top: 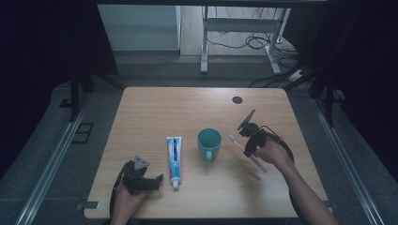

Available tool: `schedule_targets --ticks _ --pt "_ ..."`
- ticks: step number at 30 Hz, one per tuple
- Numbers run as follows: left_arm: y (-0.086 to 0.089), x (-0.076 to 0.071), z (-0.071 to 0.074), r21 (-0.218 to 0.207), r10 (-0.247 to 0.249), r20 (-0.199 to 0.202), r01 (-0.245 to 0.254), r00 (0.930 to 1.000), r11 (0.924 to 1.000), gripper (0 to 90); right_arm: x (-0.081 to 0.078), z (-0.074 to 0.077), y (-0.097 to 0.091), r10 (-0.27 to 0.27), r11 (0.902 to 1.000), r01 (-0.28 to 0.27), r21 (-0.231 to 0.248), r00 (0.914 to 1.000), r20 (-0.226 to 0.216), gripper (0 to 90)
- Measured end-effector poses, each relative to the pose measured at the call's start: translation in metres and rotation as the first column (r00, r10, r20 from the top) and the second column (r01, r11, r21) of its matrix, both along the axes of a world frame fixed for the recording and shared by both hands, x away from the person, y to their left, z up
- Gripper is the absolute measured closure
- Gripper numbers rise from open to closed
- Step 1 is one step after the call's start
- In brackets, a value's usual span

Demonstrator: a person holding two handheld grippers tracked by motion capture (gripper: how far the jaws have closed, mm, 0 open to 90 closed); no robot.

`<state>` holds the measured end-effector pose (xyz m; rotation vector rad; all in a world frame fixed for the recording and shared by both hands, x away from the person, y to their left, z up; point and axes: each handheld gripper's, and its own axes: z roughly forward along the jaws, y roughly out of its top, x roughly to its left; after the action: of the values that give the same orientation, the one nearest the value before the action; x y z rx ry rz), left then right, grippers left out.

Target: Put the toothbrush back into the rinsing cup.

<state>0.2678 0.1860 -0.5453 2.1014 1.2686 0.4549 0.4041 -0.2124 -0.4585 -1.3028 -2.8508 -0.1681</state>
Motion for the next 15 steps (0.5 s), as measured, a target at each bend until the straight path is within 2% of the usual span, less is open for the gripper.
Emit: schedule_targets --ticks 15 --pt "0.000 0.000 0.000 0.003 -0.003 0.001 0.003 1.0000 1.0000 4.6 -0.007 0.026 0.004 0.044 0.9966 -0.047 0.068 0.9984 0.035 78.4"
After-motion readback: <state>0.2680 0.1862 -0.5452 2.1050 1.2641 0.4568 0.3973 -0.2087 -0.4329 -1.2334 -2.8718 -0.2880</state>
